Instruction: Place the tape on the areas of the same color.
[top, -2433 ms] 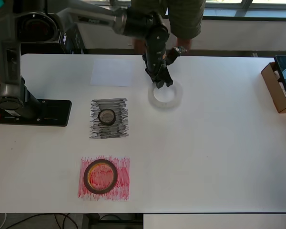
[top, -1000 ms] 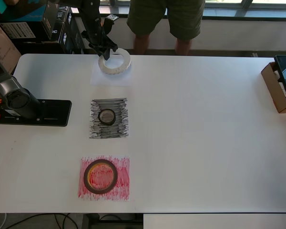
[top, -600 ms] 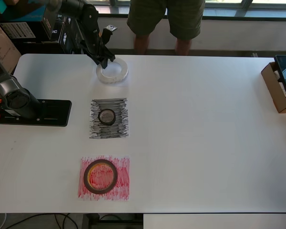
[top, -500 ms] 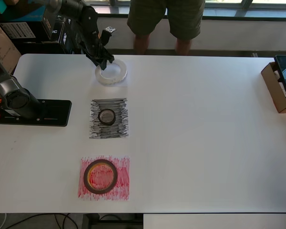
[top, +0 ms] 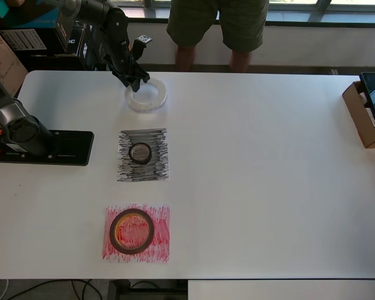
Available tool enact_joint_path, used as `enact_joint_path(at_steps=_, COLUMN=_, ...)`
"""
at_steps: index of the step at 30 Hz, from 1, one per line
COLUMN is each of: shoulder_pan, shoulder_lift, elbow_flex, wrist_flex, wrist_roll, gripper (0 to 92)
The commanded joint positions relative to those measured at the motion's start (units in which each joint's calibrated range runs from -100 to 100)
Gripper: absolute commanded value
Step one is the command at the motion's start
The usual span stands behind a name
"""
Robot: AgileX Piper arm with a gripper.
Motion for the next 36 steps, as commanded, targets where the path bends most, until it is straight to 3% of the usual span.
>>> enact_joint_path(at_steps=1, shoulder_pan=-0.5, shoulder_lift=0.5, elbow_flex=0.5, wrist_flex=-0.3, wrist_roll=-0.6, gripper=56.1)
enact_joint_path(at_steps=5, shoulder_pan=-0.4, shoulder_lift=0.5, elbow_flex=0.5, wrist_flex=0.1, wrist_roll=-0.8, gripper=75.1)
enact_joint_path(at_steps=10, shoulder_pan=-0.5, shoulder_lift=0.4, elbow_flex=-0.1, wrist_flex=0.1, wrist_roll=-0.6, gripper=84.4)
enact_joint_path(at_steps=18, shoulder_pan=-2.3, shoulder_lift=-1.7, elbow_flex=-7.2, wrist_flex=0.7, wrist_roll=-0.2, gripper=84.9)
enact_joint_path(at_steps=27, shoulder_pan=-7.0, shoulder_lift=-11.0, elbow_flex=-25.9, wrist_flex=12.3, wrist_roll=3.4, gripper=84.9)
enact_joint_path(at_steps=36, shoulder_pan=-17.3, shoulder_lift=-20.9, elbow_flex=-36.2, wrist_flex=11.3, wrist_roll=3.8, gripper=84.9)
